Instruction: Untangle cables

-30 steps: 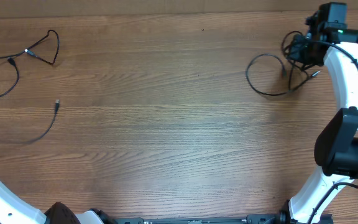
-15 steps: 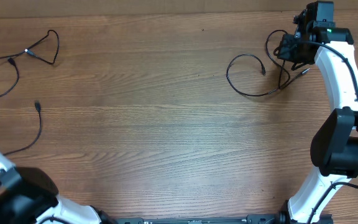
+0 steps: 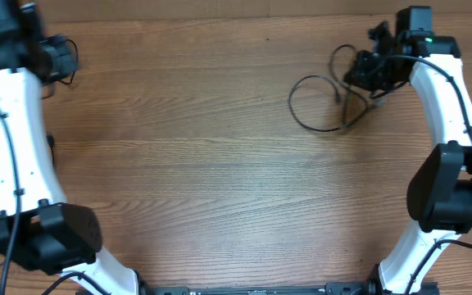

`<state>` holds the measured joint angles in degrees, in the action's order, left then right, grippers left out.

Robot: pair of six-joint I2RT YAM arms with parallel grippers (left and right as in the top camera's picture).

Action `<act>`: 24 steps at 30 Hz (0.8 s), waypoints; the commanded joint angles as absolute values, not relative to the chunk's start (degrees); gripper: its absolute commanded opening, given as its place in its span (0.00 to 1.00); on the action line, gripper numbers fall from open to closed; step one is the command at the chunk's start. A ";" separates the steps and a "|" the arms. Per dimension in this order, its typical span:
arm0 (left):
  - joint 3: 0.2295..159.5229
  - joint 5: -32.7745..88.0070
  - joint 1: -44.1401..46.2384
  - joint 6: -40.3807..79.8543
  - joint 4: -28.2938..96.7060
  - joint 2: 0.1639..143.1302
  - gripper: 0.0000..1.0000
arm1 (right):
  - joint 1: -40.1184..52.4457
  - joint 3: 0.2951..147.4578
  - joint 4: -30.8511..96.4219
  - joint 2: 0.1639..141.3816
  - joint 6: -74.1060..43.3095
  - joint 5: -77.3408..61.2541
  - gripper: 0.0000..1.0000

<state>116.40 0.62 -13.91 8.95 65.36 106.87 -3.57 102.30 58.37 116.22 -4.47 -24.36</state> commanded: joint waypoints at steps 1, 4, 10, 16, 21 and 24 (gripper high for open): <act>116.62 0.86 -9.58 9.93 64.14 108.22 0.04 | 2.52 101.95 58.96 116.07 -4.51 -34.22 0.04; 116.62 -0.93 -7.68 11.00 62.57 108.29 0.04 | 9.30 101.95 60.73 116.07 -4.54 -30.92 0.04; 116.62 -1.17 -7.81 17.61 62.65 108.29 0.13 | 19.33 101.97 62.06 116.07 -4.54 -27.07 0.06; 116.51 13.32 -6.42 18.87 63.22 108.36 0.58 | 17.37 104.12 61.63 116.05 -4.54 -24.18 0.98; 116.36 18.55 -3.18 18.87 64.34 108.44 1.00 | 10.57 112.77 68.45 116.05 -4.58 -23.77 1.00; 116.33 18.85 0.62 18.46 68.38 108.64 1.00 | 5.91 118.83 74.35 116.05 -4.75 -23.38 1.00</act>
